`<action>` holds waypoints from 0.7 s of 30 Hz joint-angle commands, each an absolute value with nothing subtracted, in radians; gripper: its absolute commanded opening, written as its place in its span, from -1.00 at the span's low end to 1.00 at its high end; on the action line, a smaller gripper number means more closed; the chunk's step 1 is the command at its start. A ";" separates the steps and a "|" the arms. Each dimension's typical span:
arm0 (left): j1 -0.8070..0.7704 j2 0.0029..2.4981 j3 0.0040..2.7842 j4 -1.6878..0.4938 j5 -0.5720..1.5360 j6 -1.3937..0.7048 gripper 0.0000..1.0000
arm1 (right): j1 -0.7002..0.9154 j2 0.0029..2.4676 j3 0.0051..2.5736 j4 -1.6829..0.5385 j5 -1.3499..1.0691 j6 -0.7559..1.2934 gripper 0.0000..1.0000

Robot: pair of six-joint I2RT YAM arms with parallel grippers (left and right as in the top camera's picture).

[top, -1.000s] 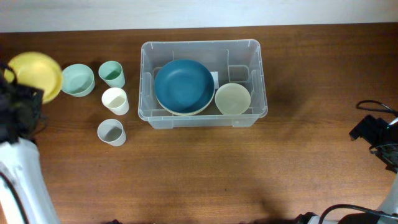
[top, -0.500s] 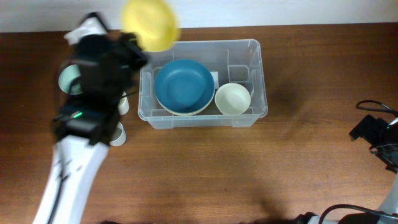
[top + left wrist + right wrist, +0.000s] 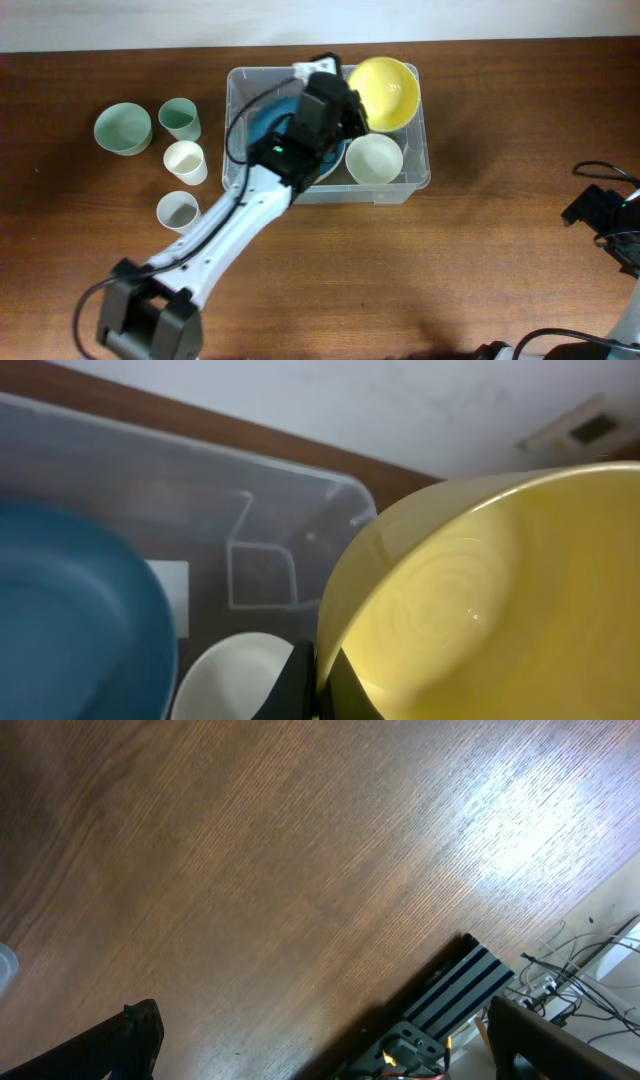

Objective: Pack container
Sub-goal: 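Lower the yellow bowl into the white bowl at bin right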

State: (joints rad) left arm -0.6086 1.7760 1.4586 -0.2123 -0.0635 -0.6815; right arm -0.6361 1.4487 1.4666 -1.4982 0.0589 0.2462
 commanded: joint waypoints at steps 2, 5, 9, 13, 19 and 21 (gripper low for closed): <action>-0.614 1.838 1.465 -0.199 -0.075 -0.630 -0.96 | -0.643 1.451 1.463 -1.499 0.057 0.244 0.97; -0.612 1.880 1.465 -0.195 -0.076 -0.630 -0.96 | -0.643 1.451 1.463 -1.499 0.057 0.243 0.98; -0.612 1.932 1.465 -0.198 -0.075 -0.630 -0.96 | -0.643 1.451 1.463 -1.499 0.057 0.243 0.98; -0.612 1.969 1.465 -0.211 -0.075 -0.630 -0.96 | -0.643 1.451 1.463 -1.499 0.057 0.243 0.98; -0.612 1.997 1.465 -0.233 -0.076 -0.611 -0.96 | -0.643 1.451 1.463 -1.499 0.057 0.244 0.97; -0.612 1.997 1.465 -0.250 -0.075 -0.611 -0.96 | -0.643 1.451 1.463 -1.499 0.057 0.243 0.98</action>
